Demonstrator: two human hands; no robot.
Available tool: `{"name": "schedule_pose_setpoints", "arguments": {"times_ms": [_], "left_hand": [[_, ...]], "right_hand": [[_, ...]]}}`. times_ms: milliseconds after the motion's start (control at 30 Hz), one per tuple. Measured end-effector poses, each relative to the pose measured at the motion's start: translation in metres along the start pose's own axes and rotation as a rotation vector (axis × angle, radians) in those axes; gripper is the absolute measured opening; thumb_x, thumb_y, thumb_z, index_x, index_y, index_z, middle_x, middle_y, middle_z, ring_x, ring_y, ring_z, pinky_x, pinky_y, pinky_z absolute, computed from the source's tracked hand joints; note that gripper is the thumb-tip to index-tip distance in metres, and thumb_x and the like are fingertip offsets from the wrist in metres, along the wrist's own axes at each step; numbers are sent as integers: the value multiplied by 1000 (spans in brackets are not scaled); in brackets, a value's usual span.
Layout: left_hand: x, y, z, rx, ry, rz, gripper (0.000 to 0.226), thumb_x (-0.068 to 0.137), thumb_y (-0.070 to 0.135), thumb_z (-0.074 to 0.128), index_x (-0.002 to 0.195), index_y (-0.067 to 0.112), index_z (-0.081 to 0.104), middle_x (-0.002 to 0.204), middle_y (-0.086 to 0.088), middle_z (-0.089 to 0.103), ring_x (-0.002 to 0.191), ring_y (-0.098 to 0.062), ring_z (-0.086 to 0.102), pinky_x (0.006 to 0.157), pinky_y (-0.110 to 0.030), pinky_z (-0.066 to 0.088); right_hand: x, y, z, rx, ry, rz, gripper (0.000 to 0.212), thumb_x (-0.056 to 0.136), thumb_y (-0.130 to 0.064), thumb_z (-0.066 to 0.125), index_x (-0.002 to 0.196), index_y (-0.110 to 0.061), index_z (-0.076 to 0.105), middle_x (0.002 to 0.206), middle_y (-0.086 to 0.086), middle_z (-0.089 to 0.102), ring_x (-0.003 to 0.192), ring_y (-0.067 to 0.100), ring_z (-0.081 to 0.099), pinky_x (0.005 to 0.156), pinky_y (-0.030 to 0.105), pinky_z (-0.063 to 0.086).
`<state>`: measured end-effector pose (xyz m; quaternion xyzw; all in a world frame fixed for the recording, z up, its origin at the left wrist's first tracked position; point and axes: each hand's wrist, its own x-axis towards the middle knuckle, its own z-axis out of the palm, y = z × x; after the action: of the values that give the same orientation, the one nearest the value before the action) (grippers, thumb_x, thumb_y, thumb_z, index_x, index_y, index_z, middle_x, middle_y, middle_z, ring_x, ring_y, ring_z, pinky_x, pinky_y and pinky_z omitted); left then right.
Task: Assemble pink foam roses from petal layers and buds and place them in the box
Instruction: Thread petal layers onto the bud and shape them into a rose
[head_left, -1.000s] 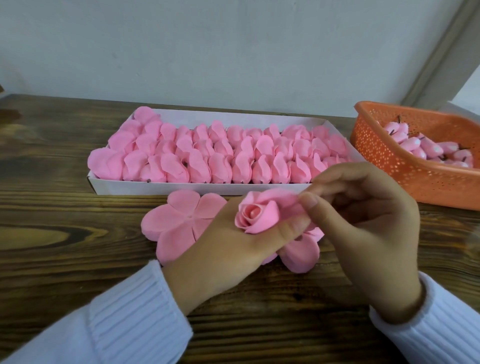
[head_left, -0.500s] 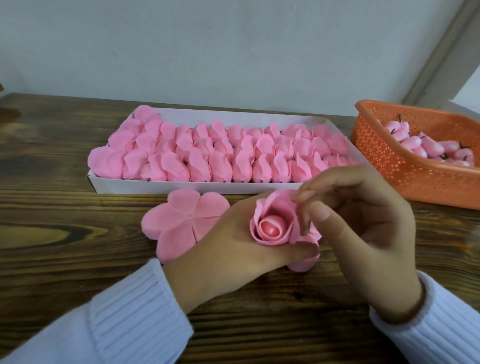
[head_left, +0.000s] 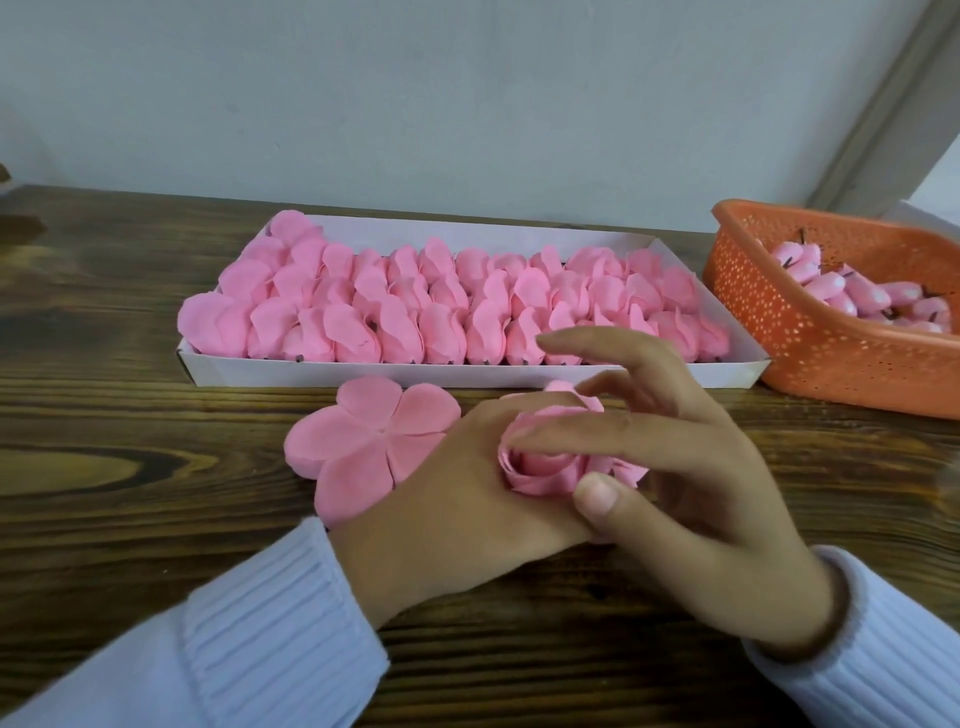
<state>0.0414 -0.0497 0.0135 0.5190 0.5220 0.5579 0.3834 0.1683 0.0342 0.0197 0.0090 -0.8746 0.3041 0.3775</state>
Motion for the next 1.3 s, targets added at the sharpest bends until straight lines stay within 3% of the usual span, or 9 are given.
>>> {"name": "schedule_pose_setpoints", "arguments": {"times_ms": [167, 233, 333, 433, 533, 700, 867, 1033, 1300], "left_hand": [[2, 1, -2, 14, -22, 109, 53, 72, 1, 77, 62, 52, 67, 61, 31, 64, 64, 14, 61, 59, -3, 44], [5, 0, -2, 9, -28, 237, 16, 76, 18, 70, 67, 30, 65, 62, 11, 64, 64, -5, 62, 64, -22, 50], [8, -5, -3, -65, 59, 283, 11, 76, 27, 69, 68, 23, 62, 75, -7, 63, 77, -29, 63, 72, -45, 54], [10, -9, -3, -185, 157, 262, 12, 66, 28, 75, 65, 25, 63, 95, 3, 68, 99, -22, 66, 85, -42, 54], [11, -11, -3, -256, 193, 213, 16, 63, 29, 77, 63, 24, 62, 94, 7, 69, 97, -22, 68, 78, -42, 56], [10, -7, -1, -153, 183, 166, 15, 61, 42, 74, 71, 32, 69, 118, 8, 64, 92, -17, 67, 59, -25, 52], [10, -4, 1, -51, 116, 242, 8, 66, 39, 72, 72, 34, 69, 106, 18, 67, 122, -9, 53, 97, -57, 43], [8, -6, -1, -162, 111, 118, 17, 65, 42, 74, 78, 32, 72, 112, 20, 66, 49, -9, 58, 44, -19, 45], [7, -6, -1, -175, 132, 126, 16, 65, 40, 74, 64, 27, 65, 125, 16, 61, 38, -13, 52, 36, -20, 41]], "right_hand": [[-5, 9, 0, 317, 49, 212, 32, 92, -25, 51, 122, -18, 59, 129, 2, 57, 124, 27, 51, 99, 43, 45], [-6, 11, 1, 485, 122, 337, 33, 94, -27, 47, 125, -23, 55, 127, 4, 59, 122, 26, 54, 102, 49, 43], [-6, 20, 10, 493, 162, 444, 26, 99, -23, 43, 121, -17, 55, 119, 2, 64, 119, 21, 57, 103, 41, 43], [-4, 21, 14, 511, 173, 492, 29, 91, -5, 52, 117, -17, 52, 112, -6, 67, 109, 14, 63, 94, 32, 50], [-4, 16, 18, 730, 200, 590, 49, 80, -3, 55, 125, -20, 49, 121, 15, 59, 111, 38, 59, 93, 51, 46], [-4, 11, 19, 926, 87, 603, 80, 70, -18, 83, 136, -21, 39, 118, 14, 62, 94, 37, 55, 74, 39, 49], [1, 12, 18, 1070, 121, 637, 60, 76, -6, 69, 131, -4, 45, 106, 21, 57, 97, 38, 46, 78, 41, 38], [2, 9, 20, 1098, 75, 731, 49, 85, -15, 51, 127, 8, 44, 87, 18, 46, 66, 23, 49, 65, 31, 47], [-2, 14, 18, 1223, -52, 681, 40, 81, -19, 70, 112, 2, 55, 74, 13, 55, 70, 18, 57, 69, 28, 49]]}}
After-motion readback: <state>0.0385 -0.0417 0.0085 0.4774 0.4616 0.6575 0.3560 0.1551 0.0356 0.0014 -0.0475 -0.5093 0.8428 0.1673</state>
